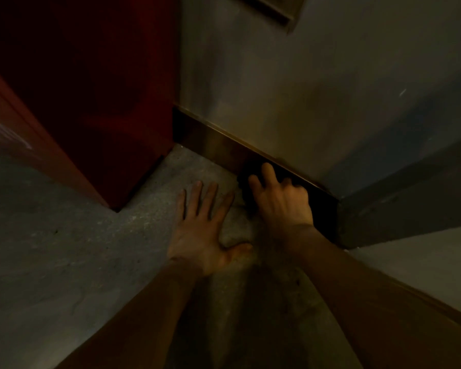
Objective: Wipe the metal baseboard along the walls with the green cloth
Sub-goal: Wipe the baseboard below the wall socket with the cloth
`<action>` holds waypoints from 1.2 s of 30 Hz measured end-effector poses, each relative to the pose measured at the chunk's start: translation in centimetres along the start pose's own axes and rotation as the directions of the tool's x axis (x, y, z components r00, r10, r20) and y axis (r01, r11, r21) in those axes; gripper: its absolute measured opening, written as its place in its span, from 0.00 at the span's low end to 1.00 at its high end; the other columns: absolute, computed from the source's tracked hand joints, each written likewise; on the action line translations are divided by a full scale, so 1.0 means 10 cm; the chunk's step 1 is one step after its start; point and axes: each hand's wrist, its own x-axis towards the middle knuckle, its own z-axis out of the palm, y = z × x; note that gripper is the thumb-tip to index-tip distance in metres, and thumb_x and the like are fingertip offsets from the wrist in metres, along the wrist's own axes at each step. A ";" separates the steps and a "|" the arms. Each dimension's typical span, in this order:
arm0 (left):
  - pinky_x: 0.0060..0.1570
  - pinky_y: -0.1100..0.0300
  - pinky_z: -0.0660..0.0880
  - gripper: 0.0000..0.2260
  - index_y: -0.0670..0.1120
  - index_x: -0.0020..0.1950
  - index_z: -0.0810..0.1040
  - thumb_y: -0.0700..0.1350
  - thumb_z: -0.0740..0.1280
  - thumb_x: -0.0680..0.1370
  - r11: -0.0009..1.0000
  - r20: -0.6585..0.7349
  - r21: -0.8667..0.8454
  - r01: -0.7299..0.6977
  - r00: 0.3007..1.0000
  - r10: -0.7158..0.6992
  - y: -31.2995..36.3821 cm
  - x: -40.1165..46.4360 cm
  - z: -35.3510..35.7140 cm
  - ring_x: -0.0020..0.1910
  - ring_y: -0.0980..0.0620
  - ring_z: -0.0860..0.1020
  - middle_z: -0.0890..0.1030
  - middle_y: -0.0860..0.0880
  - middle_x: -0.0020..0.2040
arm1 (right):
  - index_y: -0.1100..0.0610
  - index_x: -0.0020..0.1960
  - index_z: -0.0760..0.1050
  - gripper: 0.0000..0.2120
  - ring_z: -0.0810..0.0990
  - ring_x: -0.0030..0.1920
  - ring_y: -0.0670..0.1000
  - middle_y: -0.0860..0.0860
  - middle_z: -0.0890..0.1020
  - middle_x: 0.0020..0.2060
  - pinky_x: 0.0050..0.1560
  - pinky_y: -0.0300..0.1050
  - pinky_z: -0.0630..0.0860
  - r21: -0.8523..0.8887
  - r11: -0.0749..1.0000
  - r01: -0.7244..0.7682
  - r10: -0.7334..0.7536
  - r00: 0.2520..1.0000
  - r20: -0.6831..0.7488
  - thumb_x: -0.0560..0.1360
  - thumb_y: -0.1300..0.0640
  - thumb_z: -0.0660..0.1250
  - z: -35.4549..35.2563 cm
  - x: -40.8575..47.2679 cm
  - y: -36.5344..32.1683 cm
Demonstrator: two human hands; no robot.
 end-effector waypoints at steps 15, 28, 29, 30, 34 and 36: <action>0.75 0.33 0.40 0.47 0.56 0.82 0.46 0.82 0.48 0.70 1.000 0.020 0.017 0.000 1.000 0.000 0.01 -0.06 -0.01 0.80 0.41 0.37 0.47 0.45 0.82 | 0.51 0.59 0.67 0.21 0.77 0.50 0.65 0.56 0.61 0.65 0.44 0.59 0.81 0.589 0.714 -0.378 0.467 0.884 0.001 0.71 0.66 0.69 0.31 -0.21 -0.19; 0.75 0.32 0.45 0.47 0.55 0.82 0.50 0.81 0.48 0.70 0.999 0.042 0.042 0.004 0.999 -0.006 0.01 -0.06 0.00 0.80 0.40 0.39 0.48 0.43 0.82 | 0.52 0.57 0.71 0.20 0.78 0.48 0.58 0.52 0.64 0.59 0.42 0.47 0.73 0.737 0.613 -0.284 0.510 0.855 -0.095 0.70 0.67 0.71 0.33 -0.16 -0.27; 0.75 0.32 0.45 0.47 0.54 0.82 0.51 0.81 0.48 0.71 0.999 0.045 0.045 0.003 0.999 -0.005 0.01 -0.06 0.00 0.80 0.40 0.39 0.48 0.43 0.82 | 0.52 0.58 0.71 0.21 0.78 0.48 0.58 0.52 0.64 0.59 0.42 0.46 0.72 0.744 0.610 -0.273 0.504 0.858 -0.098 0.70 0.66 0.71 0.33 -0.16 -0.27; 0.75 0.32 0.45 0.47 0.54 0.82 0.51 0.81 0.48 0.71 0.999 0.046 0.050 0.002 0.999 -0.004 0.01 -0.05 0.00 0.80 0.40 0.39 0.48 0.43 0.82 | 0.51 0.58 0.70 0.21 0.77 0.48 0.58 0.52 0.64 0.59 0.42 0.45 0.71 0.751 0.610 -0.252 0.489 0.866 -0.106 0.70 0.66 0.71 0.32 -0.15 -0.28; 0.75 0.32 0.44 0.47 0.54 0.82 0.50 0.81 0.47 0.70 0.999 0.055 0.050 0.003 0.998 -0.006 0.01 -0.05 0.01 0.80 0.40 0.38 0.48 0.43 0.82 | 0.52 0.60 0.71 0.22 0.78 0.47 0.57 0.54 0.67 0.58 0.40 0.44 0.74 0.749 0.651 -0.123 0.420 0.880 -0.220 0.70 0.66 0.72 0.22 -0.11 -0.30; 0.75 0.32 0.42 0.48 0.55 0.82 0.47 0.82 0.47 0.70 0.999 0.066 0.037 0.005 0.998 -0.007 0.01 -0.04 0.00 0.80 0.40 0.37 0.46 0.44 0.82 | 0.53 0.60 0.71 0.22 0.78 0.48 0.57 0.55 0.67 0.58 0.39 0.46 0.78 0.751 0.654 -0.089 0.411 0.876 -0.254 0.70 0.65 0.73 0.15 -0.09 -0.30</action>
